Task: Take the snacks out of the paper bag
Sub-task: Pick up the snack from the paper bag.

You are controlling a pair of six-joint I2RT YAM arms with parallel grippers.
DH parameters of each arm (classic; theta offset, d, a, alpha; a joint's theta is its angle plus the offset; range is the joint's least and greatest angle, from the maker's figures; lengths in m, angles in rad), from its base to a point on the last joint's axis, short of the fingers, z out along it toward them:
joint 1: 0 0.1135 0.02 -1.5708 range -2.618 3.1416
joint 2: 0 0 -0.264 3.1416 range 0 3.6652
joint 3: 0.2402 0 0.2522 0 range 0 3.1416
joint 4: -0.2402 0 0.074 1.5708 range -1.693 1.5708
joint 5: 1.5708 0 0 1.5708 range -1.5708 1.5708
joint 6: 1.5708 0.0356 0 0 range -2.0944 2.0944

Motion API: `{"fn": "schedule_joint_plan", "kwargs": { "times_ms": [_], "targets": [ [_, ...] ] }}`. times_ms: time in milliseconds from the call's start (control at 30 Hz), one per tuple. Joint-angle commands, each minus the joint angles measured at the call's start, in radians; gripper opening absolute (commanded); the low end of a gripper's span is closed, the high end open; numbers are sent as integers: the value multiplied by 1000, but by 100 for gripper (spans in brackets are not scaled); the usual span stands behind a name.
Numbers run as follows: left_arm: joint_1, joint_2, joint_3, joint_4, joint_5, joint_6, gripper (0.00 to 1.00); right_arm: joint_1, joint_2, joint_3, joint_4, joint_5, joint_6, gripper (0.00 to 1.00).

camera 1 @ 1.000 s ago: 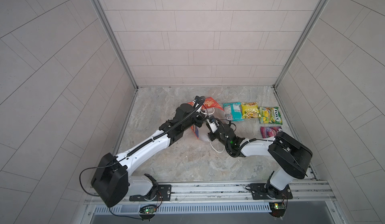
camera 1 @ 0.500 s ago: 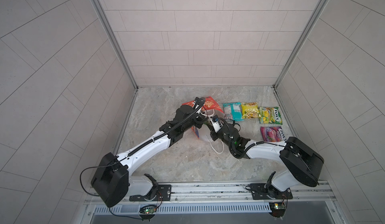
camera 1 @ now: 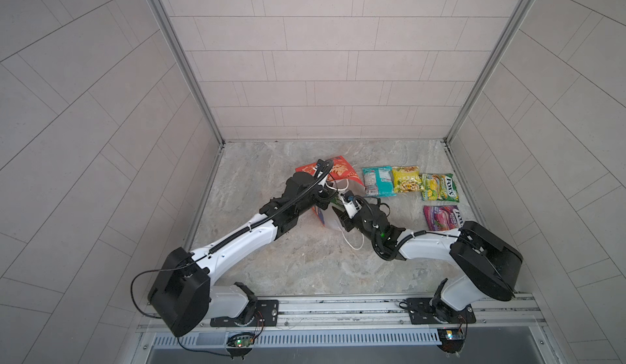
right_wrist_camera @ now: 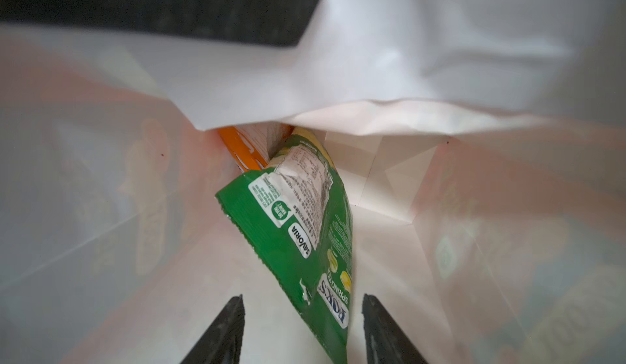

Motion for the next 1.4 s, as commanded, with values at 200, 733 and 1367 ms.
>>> {"fn": "schedule_joint_plan", "kwargs": {
  "times_ms": [200, 733, 1367],
  "targets": [
    [-4, -17, -9, 39, 20, -13, 0, 3, 114, 99, 43, 15, -68, 49],
    [-3, -17, -9, 44, 18, -21, 0, 3, 140, 136, 27, 41, -72, 7],
    [-3, -6, -9, 37, -51, -13, 0, 5, -321, -28, -249, -109, 25, 0]
  ]
}}
